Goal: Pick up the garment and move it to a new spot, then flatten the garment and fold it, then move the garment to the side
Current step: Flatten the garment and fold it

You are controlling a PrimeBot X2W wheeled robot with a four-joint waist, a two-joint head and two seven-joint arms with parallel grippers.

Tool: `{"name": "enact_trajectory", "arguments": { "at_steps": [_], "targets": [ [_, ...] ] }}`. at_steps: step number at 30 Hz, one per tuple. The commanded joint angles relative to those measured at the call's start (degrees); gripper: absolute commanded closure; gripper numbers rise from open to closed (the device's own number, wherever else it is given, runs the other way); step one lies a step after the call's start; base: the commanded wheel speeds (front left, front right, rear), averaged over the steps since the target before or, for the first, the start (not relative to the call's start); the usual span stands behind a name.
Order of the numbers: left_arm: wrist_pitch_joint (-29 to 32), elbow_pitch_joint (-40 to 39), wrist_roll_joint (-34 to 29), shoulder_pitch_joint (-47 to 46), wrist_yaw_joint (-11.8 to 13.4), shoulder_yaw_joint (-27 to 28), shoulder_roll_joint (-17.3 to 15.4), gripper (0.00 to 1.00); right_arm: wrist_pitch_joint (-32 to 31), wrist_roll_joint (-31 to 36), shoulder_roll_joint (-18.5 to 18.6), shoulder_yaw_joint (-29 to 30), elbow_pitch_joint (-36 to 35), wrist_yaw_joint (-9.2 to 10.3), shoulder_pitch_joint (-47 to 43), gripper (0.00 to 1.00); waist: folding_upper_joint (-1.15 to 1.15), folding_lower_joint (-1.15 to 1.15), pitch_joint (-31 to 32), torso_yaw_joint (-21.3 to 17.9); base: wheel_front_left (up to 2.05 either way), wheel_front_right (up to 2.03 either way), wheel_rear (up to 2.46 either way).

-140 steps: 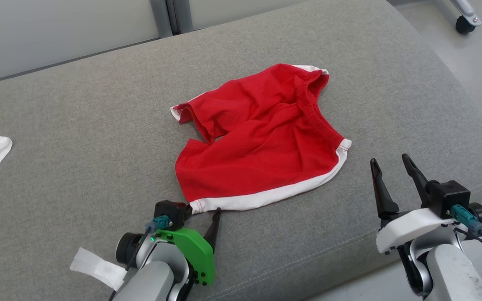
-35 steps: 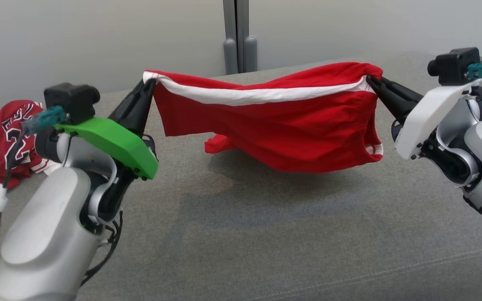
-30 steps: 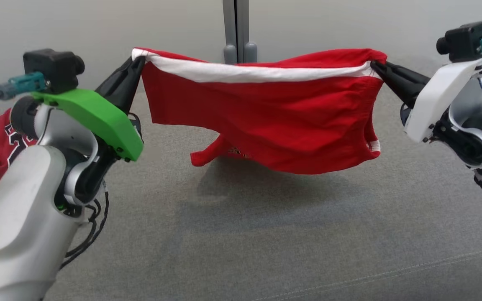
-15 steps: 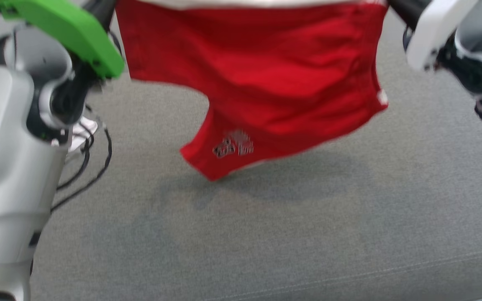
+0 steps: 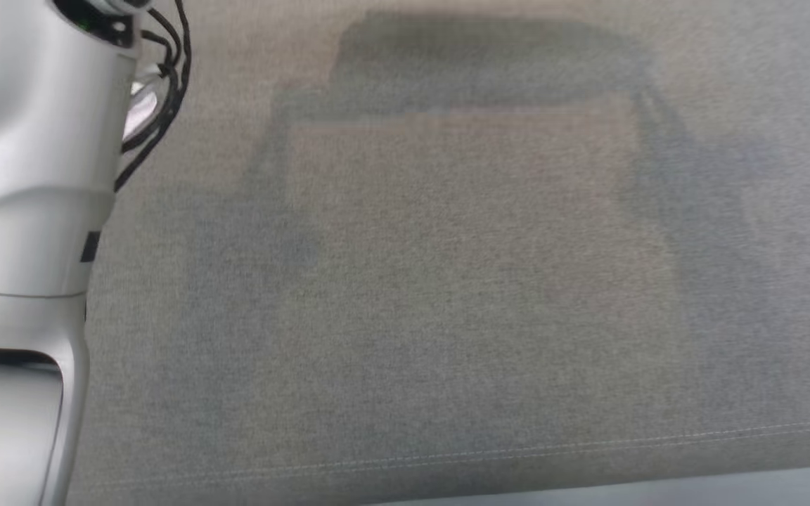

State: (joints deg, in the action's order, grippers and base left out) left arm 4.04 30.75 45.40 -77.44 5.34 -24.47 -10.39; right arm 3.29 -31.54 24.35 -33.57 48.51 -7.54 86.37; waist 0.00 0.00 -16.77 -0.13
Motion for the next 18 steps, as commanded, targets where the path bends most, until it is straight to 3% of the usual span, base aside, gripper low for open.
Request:
{"name": "enact_trajectory", "arguments": {
  "at_steps": [1, 6, 11, 18],
  "targets": [
    [-0.8, 1.4, -0.1, 1.4, -1.3, -0.7, 0.1, 1.00, 1.5, 0.2, -0.6, -0.3, 2.3, 0.10, -1.2, 1.00, 0.00, 0.00, -6.7, 4.5, 0.00, 0.00, 0.00],
    [-1.9, 3.6, 1.2, 8.0, -4.7, -2.4, 0.6, 1.00, 2.7, -3.5, -2.1, -4.2, 5.0, 0.10, -8.2, 1.00, 0.00, 0.00, -7.7, 4.8, 0.00, 0.00, 0.00],
    [-2.5, 0.8, 2.8, 16.5, -6.8, -2.9, -1.3, 1.00, 3.2, -9.2, 0.1, -10.5, 0.4, 0.10, -15.6, 1.00, 0.00, 0.00, -7.4, 3.6, 0.00, 0.00, 0.00],
    [-3.1, -9.2, 3.5, 29.0, -5.7, -2.9, -5.4, 1.00, 3.9, -16.5, 4.1, -18.0, -9.0, 0.09, -22.6, 1.00, 0.00, 0.00, -5.7, 1.4, 0.00, 0.00, 0.00]
  ]
}}
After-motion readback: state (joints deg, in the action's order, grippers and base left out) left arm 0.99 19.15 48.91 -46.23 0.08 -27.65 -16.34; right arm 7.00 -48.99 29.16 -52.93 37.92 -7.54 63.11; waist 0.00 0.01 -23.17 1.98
